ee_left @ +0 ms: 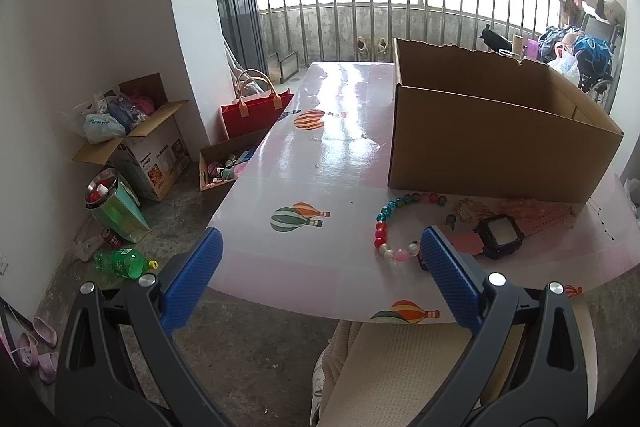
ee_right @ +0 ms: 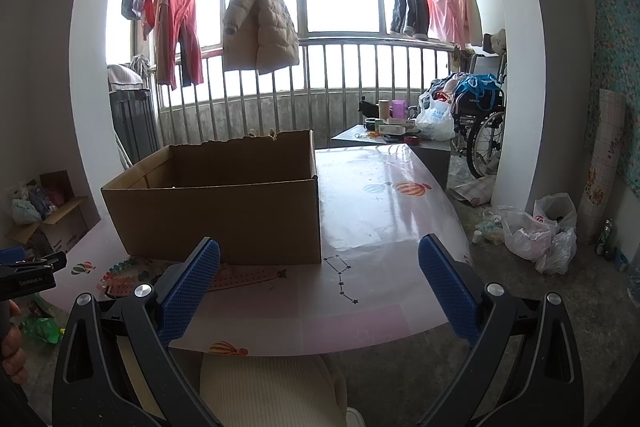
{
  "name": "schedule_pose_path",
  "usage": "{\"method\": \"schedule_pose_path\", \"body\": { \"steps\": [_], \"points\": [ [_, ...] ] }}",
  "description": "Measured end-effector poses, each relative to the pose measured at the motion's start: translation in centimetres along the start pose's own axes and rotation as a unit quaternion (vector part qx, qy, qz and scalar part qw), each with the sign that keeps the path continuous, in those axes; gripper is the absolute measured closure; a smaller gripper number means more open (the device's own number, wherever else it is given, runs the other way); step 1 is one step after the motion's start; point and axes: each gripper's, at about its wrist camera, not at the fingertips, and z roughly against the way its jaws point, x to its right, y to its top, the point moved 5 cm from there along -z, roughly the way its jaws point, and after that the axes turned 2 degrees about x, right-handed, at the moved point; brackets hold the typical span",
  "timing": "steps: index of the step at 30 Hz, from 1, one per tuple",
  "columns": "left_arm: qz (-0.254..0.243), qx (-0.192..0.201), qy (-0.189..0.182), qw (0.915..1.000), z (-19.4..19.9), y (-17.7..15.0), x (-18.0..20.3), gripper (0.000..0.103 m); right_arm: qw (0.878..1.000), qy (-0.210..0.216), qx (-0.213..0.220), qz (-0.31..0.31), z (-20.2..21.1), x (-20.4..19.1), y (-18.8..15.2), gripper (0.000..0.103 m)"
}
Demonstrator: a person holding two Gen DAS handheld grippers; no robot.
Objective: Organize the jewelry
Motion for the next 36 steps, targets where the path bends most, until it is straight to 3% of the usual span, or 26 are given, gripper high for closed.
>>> {"method": "schedule_pose_path", "body": {
  "steps": [36],
  "points": [
    [0.011, -0.004, 0.007, 0.9999, -0.3, 0.4, -0.8, 0.007, 1.000, -0.001, -0.002, -0.003, 0.0, 0.1, 0.0, 0.006]
  ]
}}
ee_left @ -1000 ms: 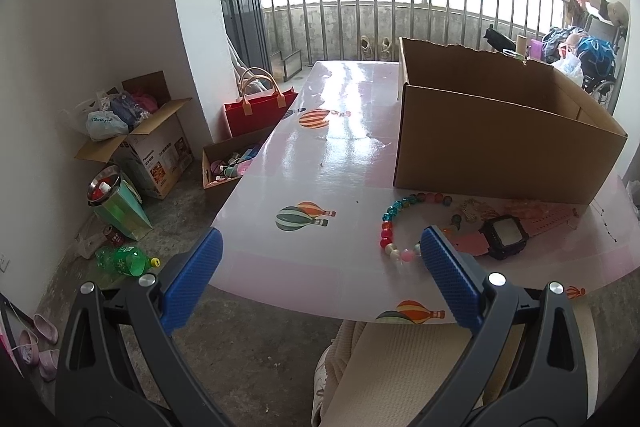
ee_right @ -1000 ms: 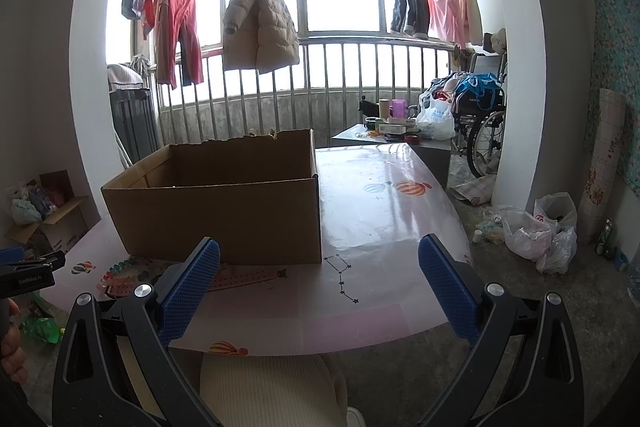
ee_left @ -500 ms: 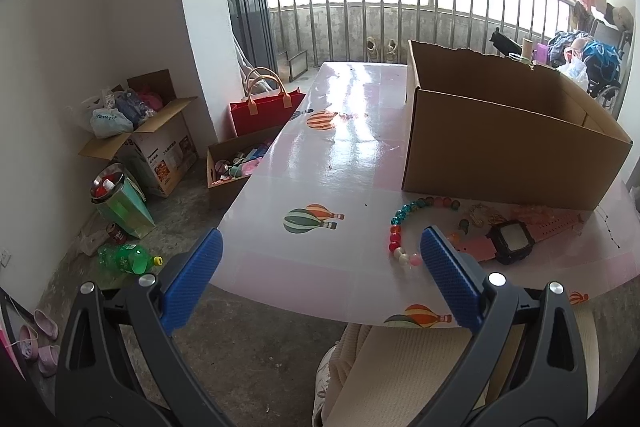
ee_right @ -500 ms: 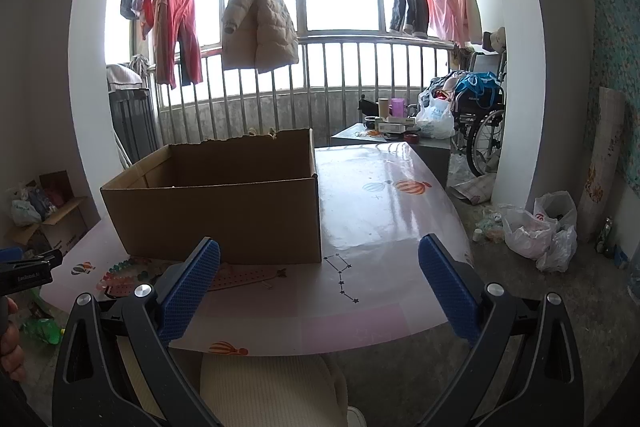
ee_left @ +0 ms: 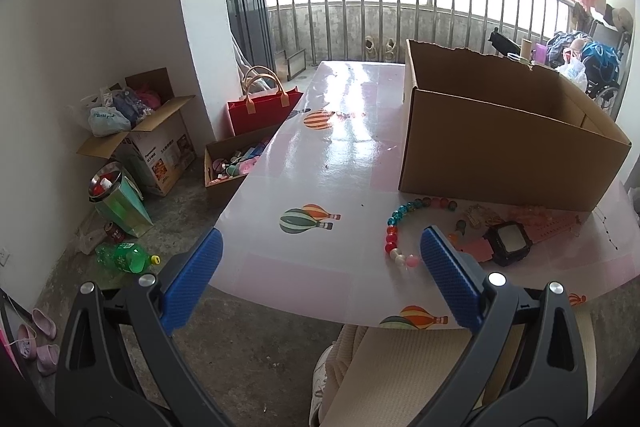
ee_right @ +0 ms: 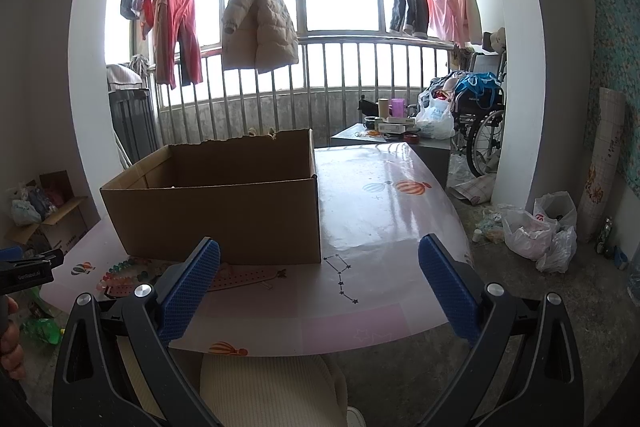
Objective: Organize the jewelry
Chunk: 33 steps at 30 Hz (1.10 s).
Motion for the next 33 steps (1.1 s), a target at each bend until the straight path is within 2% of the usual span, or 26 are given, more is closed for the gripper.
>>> {"method": "schedule_pose_path", "body": {
  "steps": [33],
  "points": [
    [-0.015, -0.005, -0.035, 0.9993, 0.0, -0.6, 1.4, 0.007, 1.000, 0.001, -0.002, 0.005, 0.0, -0.2, 0.1, 0.006]
  ]
}}
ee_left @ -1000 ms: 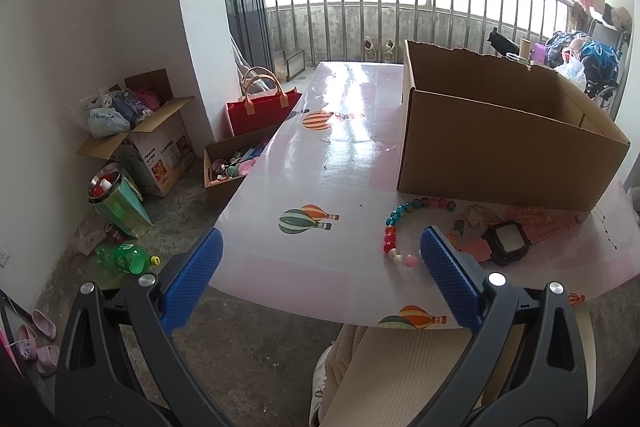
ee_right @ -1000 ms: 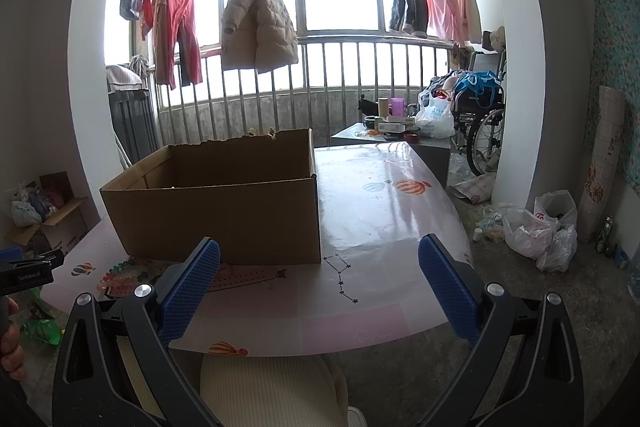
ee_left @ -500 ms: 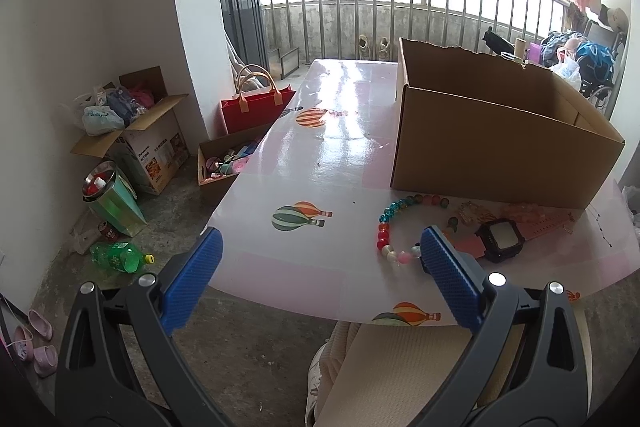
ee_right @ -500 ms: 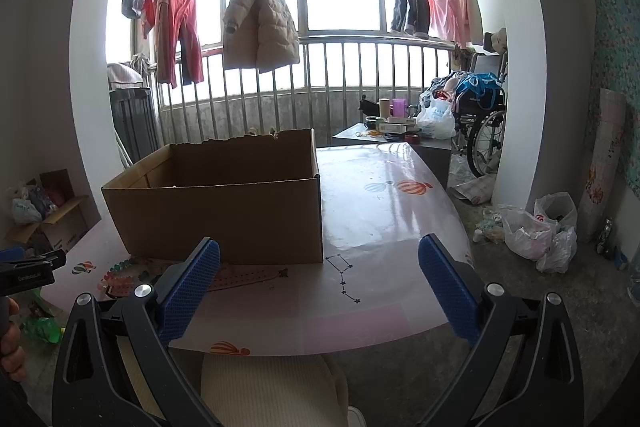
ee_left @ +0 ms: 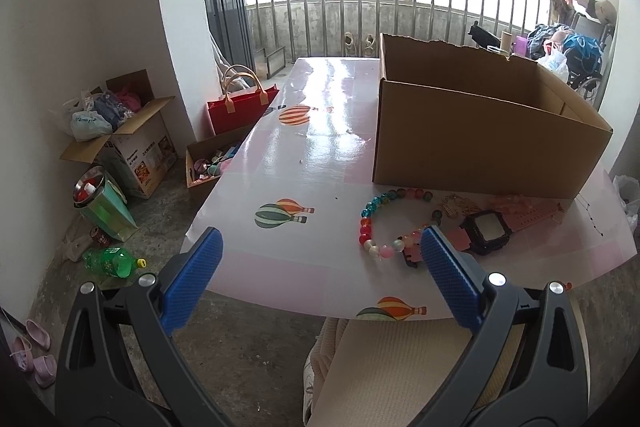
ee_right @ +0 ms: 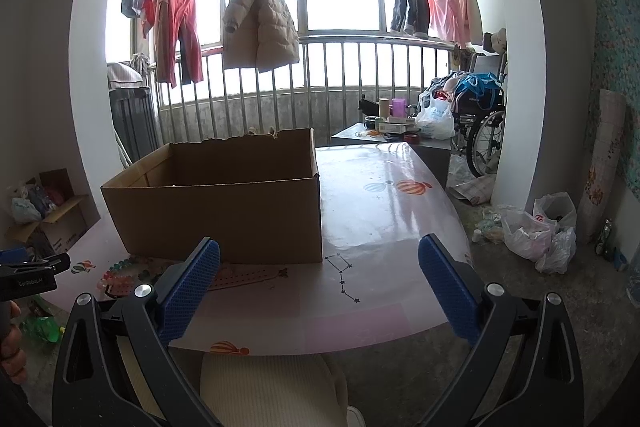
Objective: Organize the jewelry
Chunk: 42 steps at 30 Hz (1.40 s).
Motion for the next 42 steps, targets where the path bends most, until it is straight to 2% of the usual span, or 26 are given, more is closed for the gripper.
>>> {"method": "schedule_pose_path", "body": {
  "steps": [15, 21, 27, 30, 33, 41, 42],
  "points": [
    [0.000, -0.004, -0.004, 1.0000, -0.2, -0.3, 0.2, 0.007, 1.000, -0.001, -0.004, 0.000, -0.1, 0.2, -0.1, 0.006],
    [-0.010, -0.015, -0.023, 0.9996, -0.8, -0.7, 0.9, 0.007, 0.999, 0.008, -0.038, -0.007, -1.3, 0.2, -0.6, 0.006],
    [-0.028, -0.014, -0.068, 0.9972, -1.5, -0.6, 2.2, 0.007, 0.994, 0.053, -0.090, -0.006, -3.7, -0.9, -0.7, 0.006],
    [-0.037, -0.004, -0.121, 0.9919, -1.5, -0.6, 3.0, 0.007, 0.990, 0.081, -0.113, -0.011, -5.1, -1.8, -0.7, 0.006],
    [-0.058, -0.001, -0.125, 0.9904, -1.7, -0.8, 3.7, 0.007, 0.984, 0.110, -0.135, -0.022, -6.6, -2.6, -0.7, 0.006],
    [-0.026, -0.040, -0.176, 0.9833, -3.1, -2.1, 4.9, 0.009, 0.970, 0.155, -0.186, -0.036, -10.6, -4.3, -1.3, 0.027],
    [-0.027, -0.042, -0.178, 0.9828, -3.2, -2.2, 4.9, 0.016, 0.968, 0.158, -0.192, -0.036, -11.0, -4.4, -1.4, 0.029]
  ]
}}
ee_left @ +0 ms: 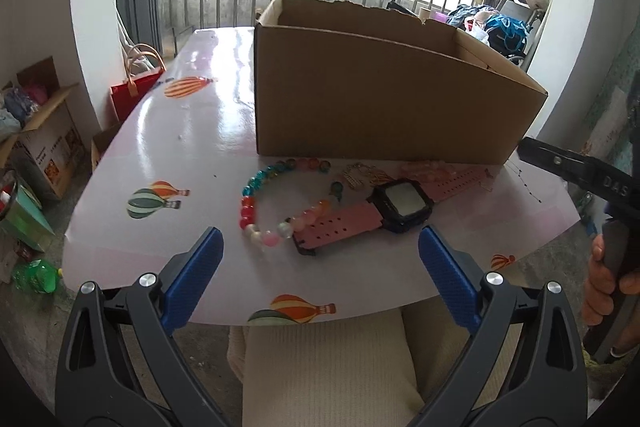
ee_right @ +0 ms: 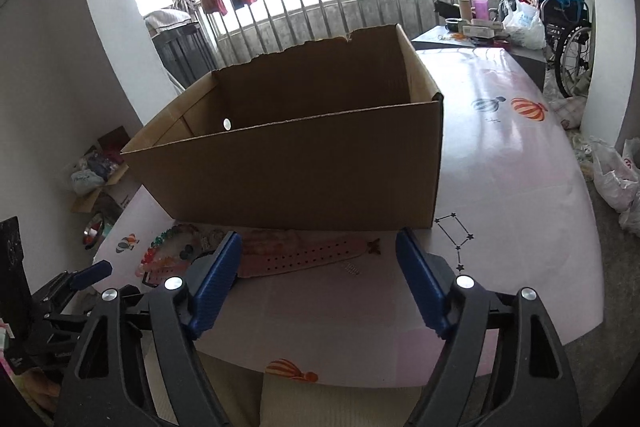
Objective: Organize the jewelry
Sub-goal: 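Move the right tool down onto the pink-strapped watch and close on it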
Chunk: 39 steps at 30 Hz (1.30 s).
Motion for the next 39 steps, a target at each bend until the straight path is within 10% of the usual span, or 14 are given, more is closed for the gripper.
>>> {"method": "schedule_pose_path", "body": {
  "steps": [9, 26, 39],
  "points": [
    [0.030, -0.059, -0.022, 0.9976, -1.9, -0.8, -0.7, 0.058, 0.999, -0.002, -0.040, 0.004, -2.8, 0.6, 0.0, 0.050],
    [0.100, -0.064, -0.094, 0.9884, -3.4, -0.3, -1.9, 0.071, 0.996, 0.011, -0.085, -0.035, -5.7, 2.2, -0.9, 0.058],
    [0.045, -0.068, -0.014, 0.9966, -4.5, 0.1, -0.2, 0.078, 0.995, 0.010, -0.094, -0.017, -6.3, 1.5, -0.7, 0.055]
  ]
}}
